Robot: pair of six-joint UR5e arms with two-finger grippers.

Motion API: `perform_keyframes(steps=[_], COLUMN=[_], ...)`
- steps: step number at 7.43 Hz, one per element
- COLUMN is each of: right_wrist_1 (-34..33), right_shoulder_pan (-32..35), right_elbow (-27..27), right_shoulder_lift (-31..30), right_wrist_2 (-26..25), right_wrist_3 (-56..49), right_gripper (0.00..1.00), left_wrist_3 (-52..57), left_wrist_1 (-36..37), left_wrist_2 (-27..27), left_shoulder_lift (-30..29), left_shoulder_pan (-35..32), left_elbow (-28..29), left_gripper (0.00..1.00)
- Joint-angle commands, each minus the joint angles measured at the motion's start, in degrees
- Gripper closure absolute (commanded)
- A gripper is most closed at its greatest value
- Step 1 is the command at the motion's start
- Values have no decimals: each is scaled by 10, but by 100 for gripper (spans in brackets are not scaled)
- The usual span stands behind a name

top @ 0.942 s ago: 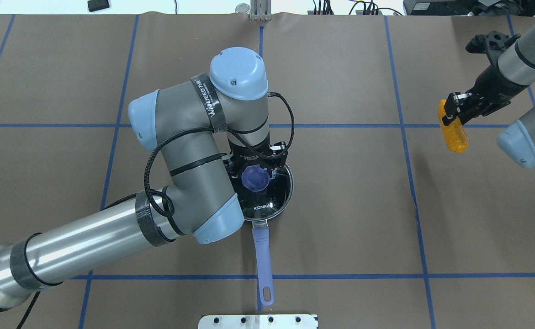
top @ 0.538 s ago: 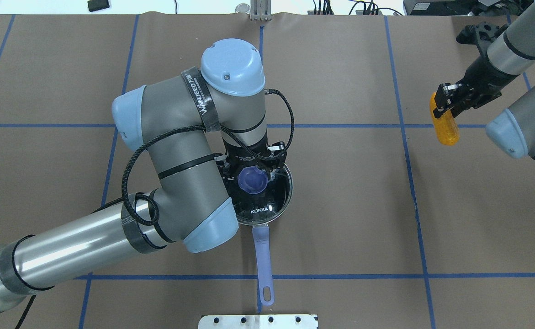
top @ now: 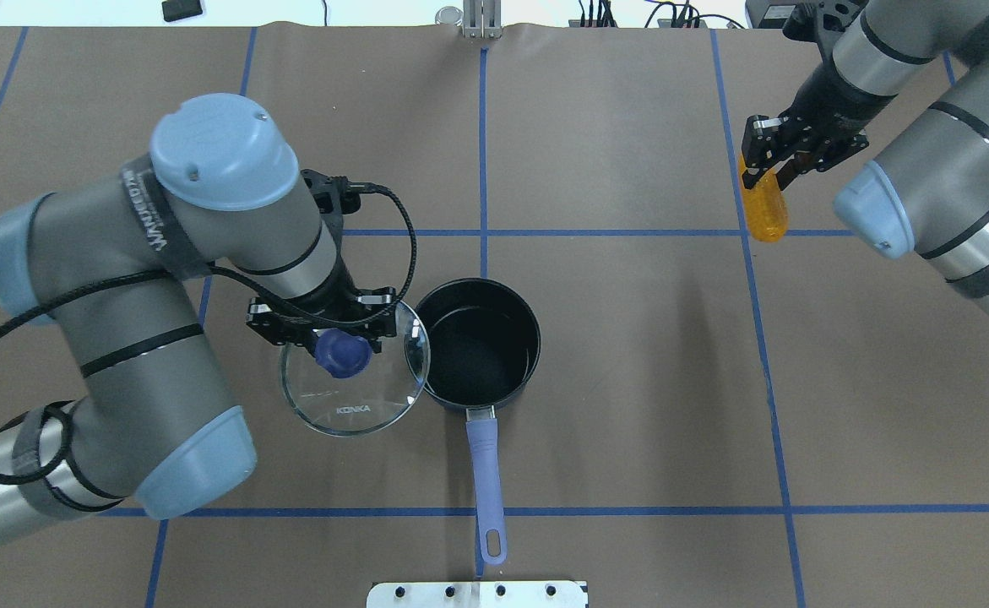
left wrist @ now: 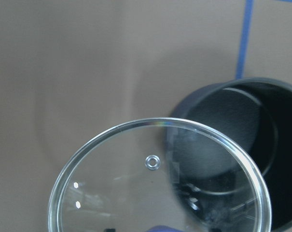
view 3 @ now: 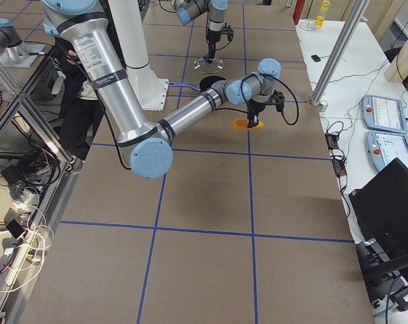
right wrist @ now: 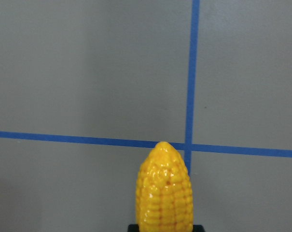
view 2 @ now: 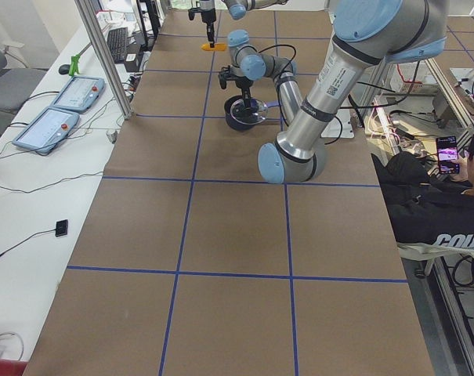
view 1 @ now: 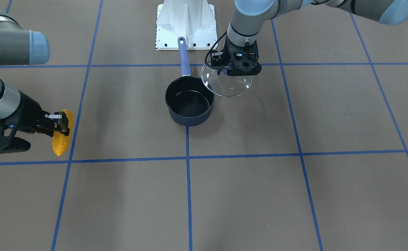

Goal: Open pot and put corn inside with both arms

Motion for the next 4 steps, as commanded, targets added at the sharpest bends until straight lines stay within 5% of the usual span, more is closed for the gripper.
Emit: perform_keyframes(steps=[1,4], right_wrist_1=[-1,-1], right_shoulder_pan=[-45,-103], right_elbow=[0,2], right_shoulder_lift=[47,113], right_wrist_2=[-32,-71], right_wrist_3=[87,197], right_gripper=[92,92], left_wrist_3=[75,203], left_wrist_1=[-2,-16], left_wrist_2=[-2,-3], left_shoulder_lift=[93,180], left_shoulder_pan=[-31,-100], left_elbow=[-63,-72], left_gripper=[45,45])
